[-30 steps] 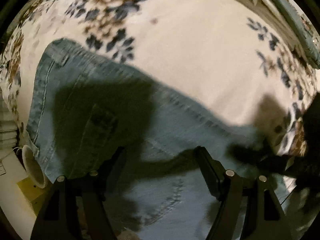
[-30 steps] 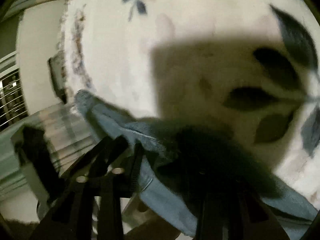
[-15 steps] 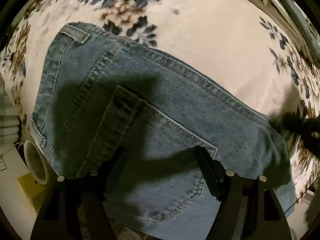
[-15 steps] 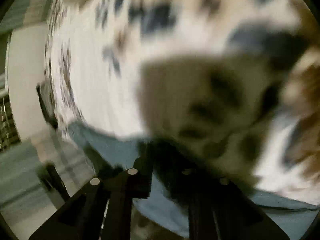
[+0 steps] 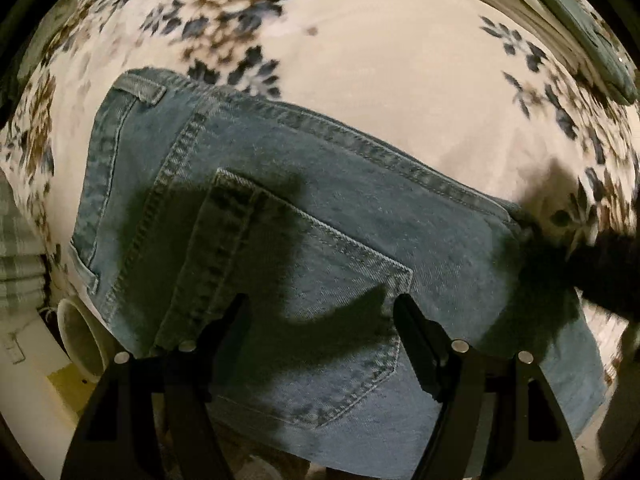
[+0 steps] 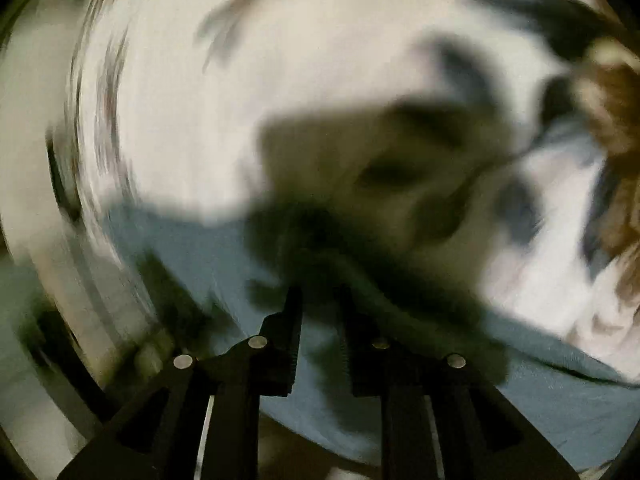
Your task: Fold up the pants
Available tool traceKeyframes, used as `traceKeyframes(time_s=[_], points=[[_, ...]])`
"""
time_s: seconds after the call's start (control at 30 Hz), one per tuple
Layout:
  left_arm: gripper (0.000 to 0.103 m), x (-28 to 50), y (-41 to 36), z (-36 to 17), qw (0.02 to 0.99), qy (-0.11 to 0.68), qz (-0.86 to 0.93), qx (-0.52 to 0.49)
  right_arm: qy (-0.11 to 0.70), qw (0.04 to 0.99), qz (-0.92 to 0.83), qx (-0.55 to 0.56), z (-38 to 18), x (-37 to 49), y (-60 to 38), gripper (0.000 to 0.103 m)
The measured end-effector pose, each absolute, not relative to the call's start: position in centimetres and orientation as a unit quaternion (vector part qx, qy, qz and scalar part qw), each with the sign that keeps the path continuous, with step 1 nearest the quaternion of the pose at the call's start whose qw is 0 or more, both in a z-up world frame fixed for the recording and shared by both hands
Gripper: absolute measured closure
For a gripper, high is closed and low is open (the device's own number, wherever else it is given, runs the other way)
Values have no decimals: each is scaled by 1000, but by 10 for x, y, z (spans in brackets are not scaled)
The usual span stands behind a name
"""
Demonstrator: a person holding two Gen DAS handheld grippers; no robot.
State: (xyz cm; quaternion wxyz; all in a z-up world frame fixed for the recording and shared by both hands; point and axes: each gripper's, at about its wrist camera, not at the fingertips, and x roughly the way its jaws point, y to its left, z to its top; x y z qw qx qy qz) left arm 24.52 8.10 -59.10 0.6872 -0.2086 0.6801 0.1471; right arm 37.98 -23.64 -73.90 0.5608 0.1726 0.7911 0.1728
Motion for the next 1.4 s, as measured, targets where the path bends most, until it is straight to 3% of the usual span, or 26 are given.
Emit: traceKeyframes(time_s=[0.1, 0.17, 0.23, 0.3, 0.53, 0.77, 0.87, 1.07, 1.13, 1.17, 1.23, 1.3, 1.4], points=[[32, 245, 79, -586, 689, 679, 144, -211, 757, 601, 158, 201, -714, 389, -264, 84], [32, 245, 71, -581, 689, 678, 135, -216, 751, 606, 166, 202, -699, 378, -272, 76], [32, 243, 55, -570, 698, 675, 116, -208, 732, 634, 160, 191, -677, 360, -303, 40], [32, 245, 38, -560, 707, 672, 94, -201, 707, 659, 143, 212, -657, 335, -339, 32], [32, 250, -71, -538, 724, 676, 2, -140, 646, 683, -55, 336, -639, 204, -533, 32], [32, 262, -190, -535, 726, 677, -67, -103, 593, 674, -222, 381, -635, 102, -729, 32], [32, 265, -254, -535, 727, 675, -95, -76, 570, 658, -235, 432, -663, 70, -787, 32], [32, 258, -345, -563, 709, 695, -120, 6, 485, 645, -202, 555, -722, 47, -813, 33], [32, 253, -359, -575, 703, 701, -116, 27, 460, 664, -203, 553, -718, 50, -811, 52], [32, 250, -360, -580, 702, 703, -115, 31, 454, 674, -209, 544, -711, 51, -812, 54], [32, 248, -367, -585, 701, 704, -108, 35, 433, 689, -199, 546, -702, 49, -816, 83], [31, 247, -371, -588, 701, 705, -102, 33, 424, 704, -183, 540, -694, 50, -820, 84], [22, 250, -375, -600, 702, 705, -97, 21, 437, 692, -164, 551, -714, 58, -821, 82]])
